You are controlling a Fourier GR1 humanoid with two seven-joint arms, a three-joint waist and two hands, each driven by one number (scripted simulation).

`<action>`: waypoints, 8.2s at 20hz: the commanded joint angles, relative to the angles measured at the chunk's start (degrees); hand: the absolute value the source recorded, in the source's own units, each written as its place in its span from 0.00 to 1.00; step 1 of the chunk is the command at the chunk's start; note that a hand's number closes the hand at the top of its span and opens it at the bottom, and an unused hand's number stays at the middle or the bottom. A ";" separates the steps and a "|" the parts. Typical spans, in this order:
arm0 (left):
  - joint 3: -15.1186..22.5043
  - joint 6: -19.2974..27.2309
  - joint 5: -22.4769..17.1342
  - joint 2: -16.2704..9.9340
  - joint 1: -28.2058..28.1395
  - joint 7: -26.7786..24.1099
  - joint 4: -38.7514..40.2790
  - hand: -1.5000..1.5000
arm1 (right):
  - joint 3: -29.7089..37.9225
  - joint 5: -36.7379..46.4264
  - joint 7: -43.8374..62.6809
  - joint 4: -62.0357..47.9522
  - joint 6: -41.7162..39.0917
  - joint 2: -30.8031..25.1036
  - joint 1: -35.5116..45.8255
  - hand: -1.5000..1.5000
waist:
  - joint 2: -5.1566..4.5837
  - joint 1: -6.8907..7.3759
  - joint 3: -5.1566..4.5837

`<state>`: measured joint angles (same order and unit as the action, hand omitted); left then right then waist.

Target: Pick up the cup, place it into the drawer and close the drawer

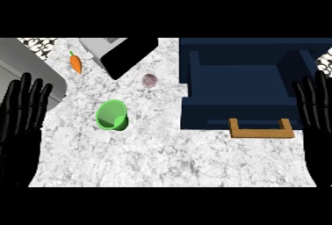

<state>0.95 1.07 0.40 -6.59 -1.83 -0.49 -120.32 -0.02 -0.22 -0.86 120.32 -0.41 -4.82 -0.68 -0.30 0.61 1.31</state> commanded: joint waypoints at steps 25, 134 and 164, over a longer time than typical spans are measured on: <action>6.85 15.64 -3.21 6.57 13.57 -0.28 17.90 0.00 | -1.37 -5.56 6.30 -3.07 -3.64 2.15 4.19 0.00 | 0.35 -0.60 -1.31; -15.93 -14.21 -13.52 -0.84 27.62 -61.75 96.72 1.00 | 4.61 -11.29 13.75 3.54 -7.93 -1.48 5.10 0.00 | 0.40 -0.76 -1.31; -1.18 1.38 -14.43 6.46 33.00 -15.33 41.12 1.00 | 2.29 -6.63 10.32 -0.56 -7.27 0.33 4.38 0.00 | 0.31 -0.83 -1.30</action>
<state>-0.77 -0.23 -15.71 -0.73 27.37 -18.23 -79.94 3.51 -8.05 9.95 120.09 -7.56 -4.91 3.88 0.10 0.00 0.04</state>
